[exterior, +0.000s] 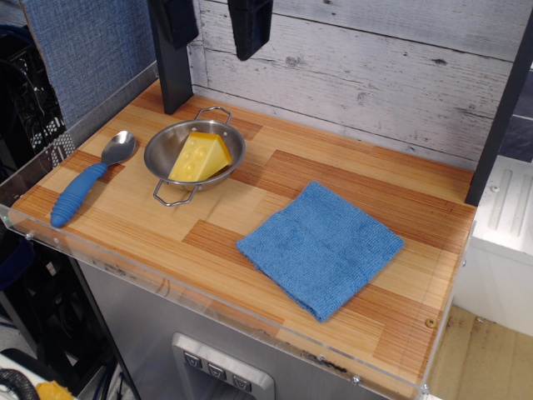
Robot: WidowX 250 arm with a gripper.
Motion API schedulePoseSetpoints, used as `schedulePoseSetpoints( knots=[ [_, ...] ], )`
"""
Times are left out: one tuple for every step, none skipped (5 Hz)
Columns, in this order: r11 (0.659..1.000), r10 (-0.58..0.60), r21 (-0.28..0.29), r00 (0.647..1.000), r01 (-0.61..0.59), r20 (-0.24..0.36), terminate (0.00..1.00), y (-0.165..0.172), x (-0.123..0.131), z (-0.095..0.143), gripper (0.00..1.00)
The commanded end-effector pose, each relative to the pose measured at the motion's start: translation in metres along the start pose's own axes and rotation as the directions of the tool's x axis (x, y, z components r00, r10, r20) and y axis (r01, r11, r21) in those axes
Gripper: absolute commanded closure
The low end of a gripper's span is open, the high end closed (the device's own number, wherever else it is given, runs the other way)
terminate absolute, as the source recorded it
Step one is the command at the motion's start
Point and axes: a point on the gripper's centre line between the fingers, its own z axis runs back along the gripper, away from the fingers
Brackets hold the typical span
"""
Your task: Move the blue spoon to the left of the colander.
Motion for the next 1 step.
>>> schedulePoseSetpoints(
  knots=[
    [1.0,-0.012,0.004,0.999,0.011,0.034,1.0,-0.0026,-0.0079,0.012,0.0]
  ],
)
